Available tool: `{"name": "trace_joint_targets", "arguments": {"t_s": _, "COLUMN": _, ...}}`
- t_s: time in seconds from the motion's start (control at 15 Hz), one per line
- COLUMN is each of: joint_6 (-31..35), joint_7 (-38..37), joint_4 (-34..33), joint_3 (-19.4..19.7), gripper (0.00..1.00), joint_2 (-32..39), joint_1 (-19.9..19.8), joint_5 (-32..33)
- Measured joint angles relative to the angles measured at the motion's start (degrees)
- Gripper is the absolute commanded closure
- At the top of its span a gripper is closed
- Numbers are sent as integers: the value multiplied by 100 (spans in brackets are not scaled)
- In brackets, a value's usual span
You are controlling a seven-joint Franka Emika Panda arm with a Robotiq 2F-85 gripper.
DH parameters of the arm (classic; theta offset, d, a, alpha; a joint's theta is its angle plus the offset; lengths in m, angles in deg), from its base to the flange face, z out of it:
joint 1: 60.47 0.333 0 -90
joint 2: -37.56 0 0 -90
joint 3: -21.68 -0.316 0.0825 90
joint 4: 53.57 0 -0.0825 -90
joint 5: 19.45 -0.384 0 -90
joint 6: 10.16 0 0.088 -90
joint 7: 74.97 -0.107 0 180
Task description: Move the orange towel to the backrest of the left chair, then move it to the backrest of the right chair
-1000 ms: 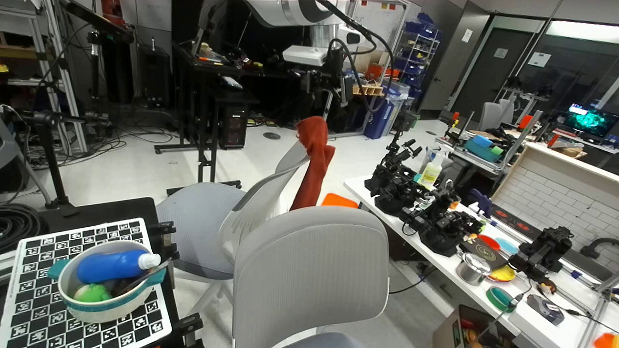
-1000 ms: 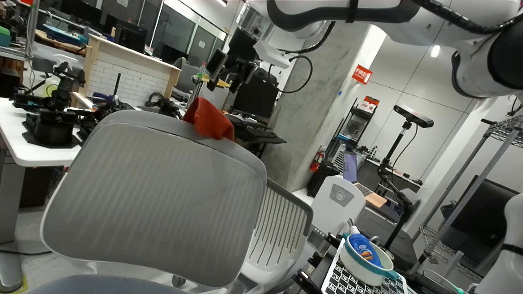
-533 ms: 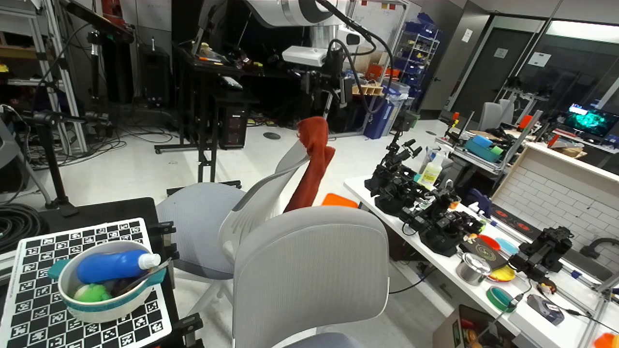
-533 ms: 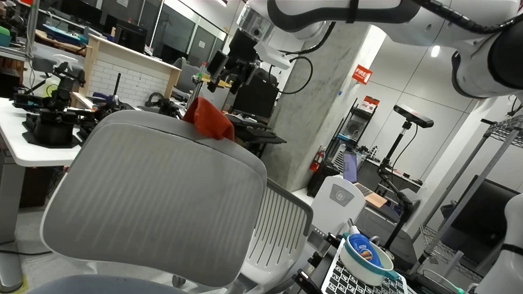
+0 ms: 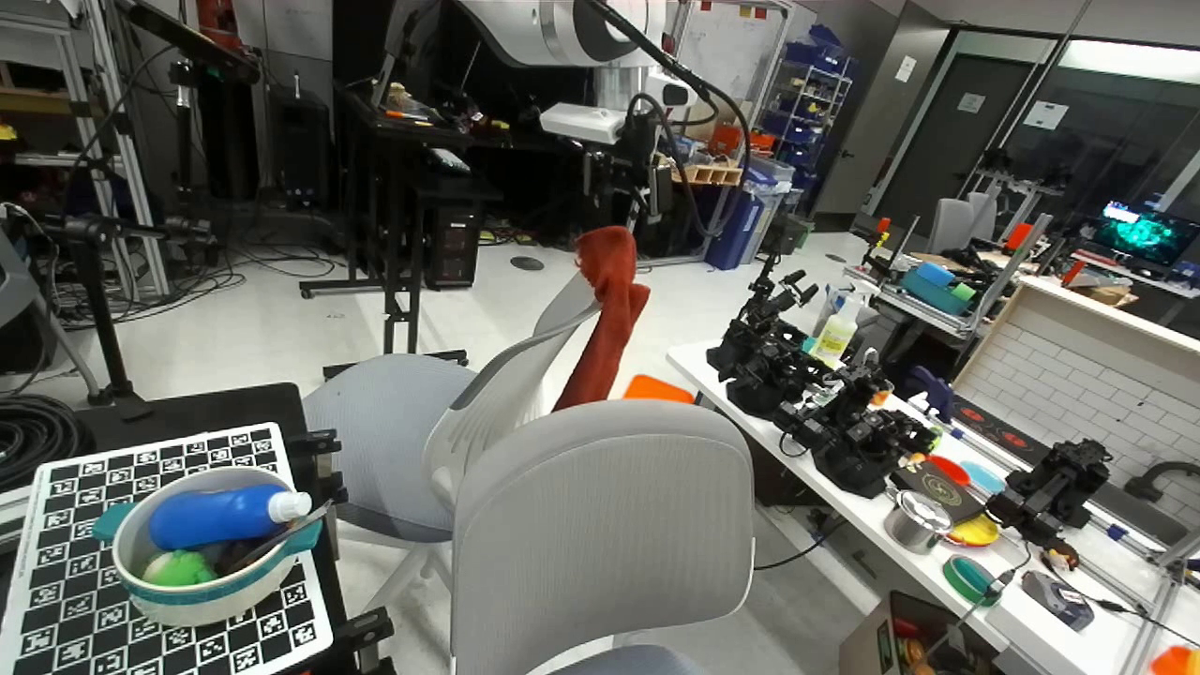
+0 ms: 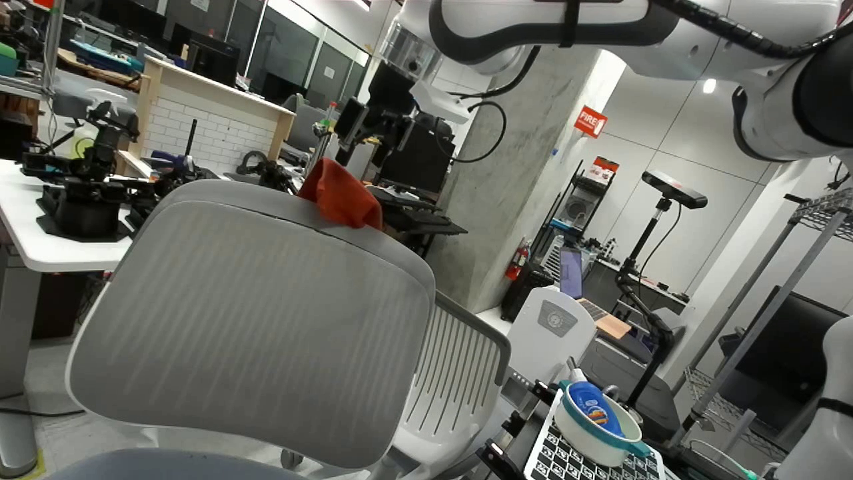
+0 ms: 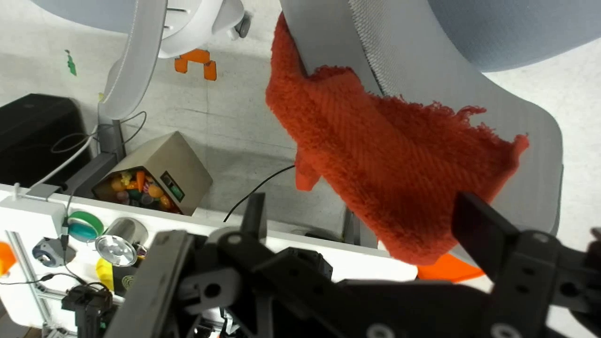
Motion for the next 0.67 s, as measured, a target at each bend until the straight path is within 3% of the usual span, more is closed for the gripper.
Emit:
{"name": "trace_joint_targets", "arguments": {"t_s": 0.53, "joint_6": -290, "joint_7": 599, "joint_4": -519, "joint_3": -62, "gripper": 0, "joint_2": 525, "joint_1": -45, "joint_5": -142}}
{"name": "trace_joint_targets", "arguments": {"t_s": 0.6, "joint_6": -373, "joint_7": 743, "joint_4": -670, "joint_3": -85, "gripper": 25, "joint_2": 644, "joint_1": -64, "joint_5": -192}}
{"name": "trace_joint_targets", "arguments": {"t_s": 0.67, "joint_6": -443, "joint_7": 884, "joint_4": -823, "joint_3": -104, "gripper": 26, "joint_2": 768, "joint_1": -81, "joint_5": -237}}
